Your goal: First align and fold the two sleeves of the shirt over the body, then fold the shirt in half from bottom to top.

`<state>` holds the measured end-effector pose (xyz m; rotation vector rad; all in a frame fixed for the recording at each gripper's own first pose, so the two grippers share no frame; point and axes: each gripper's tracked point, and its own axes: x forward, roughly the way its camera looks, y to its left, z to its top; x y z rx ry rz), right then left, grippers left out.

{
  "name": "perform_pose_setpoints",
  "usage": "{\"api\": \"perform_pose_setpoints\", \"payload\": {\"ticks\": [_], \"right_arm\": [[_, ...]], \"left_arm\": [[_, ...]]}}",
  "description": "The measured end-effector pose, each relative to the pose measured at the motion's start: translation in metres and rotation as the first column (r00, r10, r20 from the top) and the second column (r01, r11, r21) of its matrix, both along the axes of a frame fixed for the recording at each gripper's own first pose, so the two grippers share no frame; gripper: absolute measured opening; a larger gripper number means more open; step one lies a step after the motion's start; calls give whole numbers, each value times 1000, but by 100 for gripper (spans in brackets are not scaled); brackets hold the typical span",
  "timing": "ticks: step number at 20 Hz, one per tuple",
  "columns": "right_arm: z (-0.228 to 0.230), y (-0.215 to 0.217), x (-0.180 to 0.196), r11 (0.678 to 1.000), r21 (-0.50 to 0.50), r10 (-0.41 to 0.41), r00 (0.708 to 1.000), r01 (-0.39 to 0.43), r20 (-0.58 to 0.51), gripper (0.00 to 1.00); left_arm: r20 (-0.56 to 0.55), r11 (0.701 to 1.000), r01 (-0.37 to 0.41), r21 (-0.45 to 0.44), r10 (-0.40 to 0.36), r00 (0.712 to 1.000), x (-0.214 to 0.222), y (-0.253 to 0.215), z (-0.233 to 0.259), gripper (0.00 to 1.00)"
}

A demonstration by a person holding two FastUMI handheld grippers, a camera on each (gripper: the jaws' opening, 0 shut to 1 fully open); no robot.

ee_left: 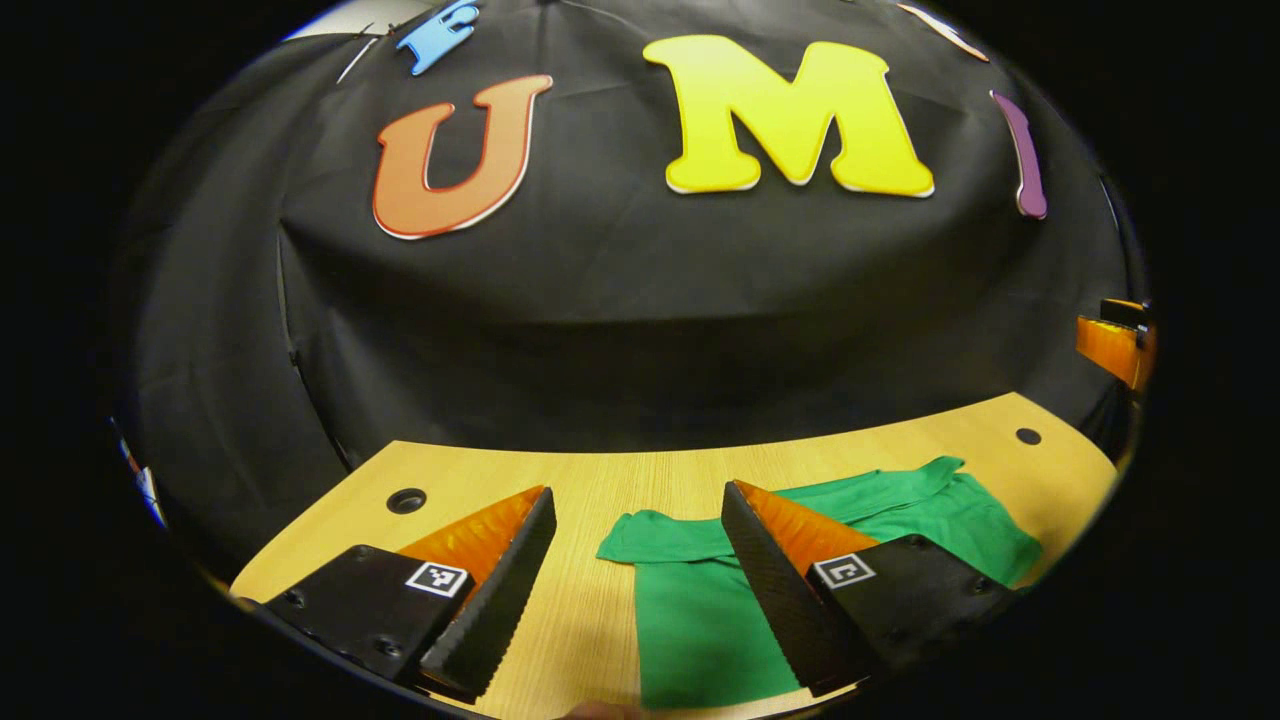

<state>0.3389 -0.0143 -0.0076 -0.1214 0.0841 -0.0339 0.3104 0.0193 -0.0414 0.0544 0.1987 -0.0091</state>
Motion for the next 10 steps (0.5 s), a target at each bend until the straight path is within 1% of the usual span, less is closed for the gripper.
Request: {"api": "perform_pose_setpoints", "payload": {"ticks": [2,6,9,10], "right_arm": [[26,6,-33,999,-1,33,999,-33,38,96],[67,5,-102,999,-7,43,992,-43,118,95],[72,5,-156,999,-2,48,993,-48,112,94],[76,7,-178,998,1,60,992,-60,107,96]], "left_arm": [[37,1000,0,9,-1,999,-31,-2,27,100],[76,998,-6,55,2,997,-105,-7,67,100],[119,998,-7,62,0,993,-159,-17,87,100],[124,998,0,58,-8,992,-180,-21,90,100]]}}
